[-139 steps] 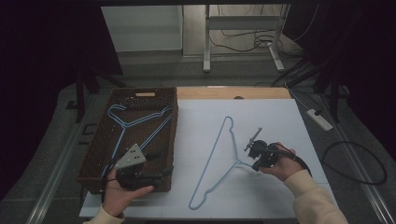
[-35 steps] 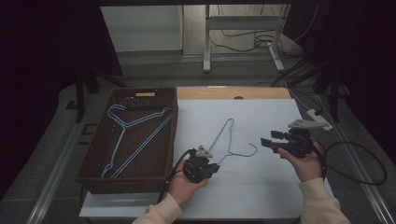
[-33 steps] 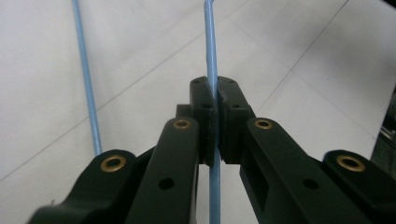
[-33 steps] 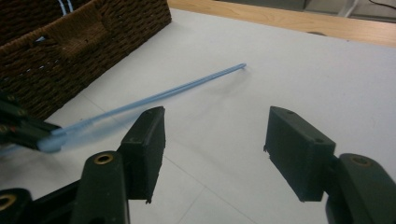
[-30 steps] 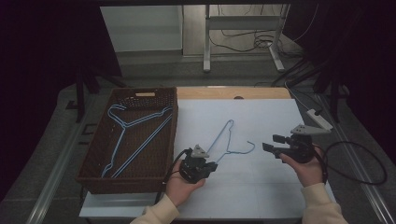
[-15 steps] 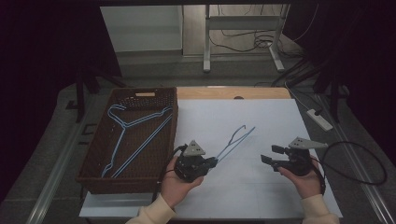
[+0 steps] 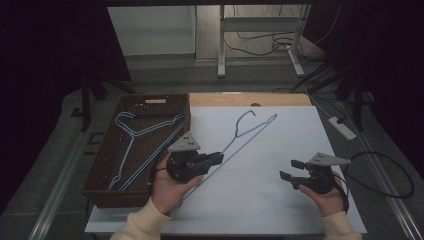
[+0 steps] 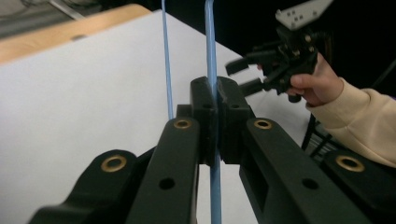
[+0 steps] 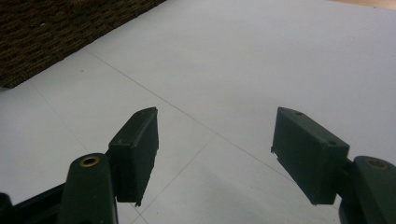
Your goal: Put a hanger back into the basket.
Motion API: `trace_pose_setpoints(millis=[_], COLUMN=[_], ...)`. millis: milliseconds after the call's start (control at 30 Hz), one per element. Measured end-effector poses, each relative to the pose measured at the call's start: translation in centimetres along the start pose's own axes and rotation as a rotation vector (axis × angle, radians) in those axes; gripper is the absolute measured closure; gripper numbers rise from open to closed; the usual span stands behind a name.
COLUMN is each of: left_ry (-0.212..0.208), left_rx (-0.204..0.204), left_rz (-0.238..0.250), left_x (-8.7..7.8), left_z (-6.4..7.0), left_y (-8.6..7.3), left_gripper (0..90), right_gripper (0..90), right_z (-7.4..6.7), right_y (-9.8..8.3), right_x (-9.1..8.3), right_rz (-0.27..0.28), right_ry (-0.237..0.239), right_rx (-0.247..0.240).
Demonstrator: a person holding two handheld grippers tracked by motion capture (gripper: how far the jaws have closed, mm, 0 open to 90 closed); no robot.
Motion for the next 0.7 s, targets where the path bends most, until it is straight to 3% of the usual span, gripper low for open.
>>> trace_pose_setpoints(millis=[100, 467, 500, 533, 700], left_ry=[-0.005, 0.108, 0.108, 0.13, 0.192], left_rx=[0.004, -0.033, -0.033, -0.053, -0.077], left_rz=[0.02, 0.098, 0.098, 0.108, 0.11], left_x=[-1.6, -8.2, -8.2, -9.4, -11.8], left_z=[-0.8, -5.5, -5.5, -6.6, -9.3], left_y=[0.6, 0.9, 0.9, 0.7, -0.1], left_gripper=[86.7, 86.7, 86.7, 86.7, 86.7], right_gripper=[32.1, 32.2, 32.1, 32.2, 32.2], right_z=[0.1, -0.1, -0.2, -0.2, -0.2], right_y=[-0.1, -0.4, -0.4, -0.4, -0.5], right_x=[-0.1, 0.0, 0.1, 0.2, 0.3], right_rz=[0.003, -0.011, -0.014, -0.018, -0.027], right_ry=[0.001, -0.007, -0.006, -0.006, -0.008], right_rx=[0.003, -0.005, -0.006, -0.011, -0.014])
Point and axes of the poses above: each handheld gripper's, and its own axes: x roughly forward along the jaws, y roughly out of its top, z roughly to its right, the point moved 3 cm from there along x, roughly forward along the jaws, and after that the axes turned 2 degrees about z, right-handed, at the moved point
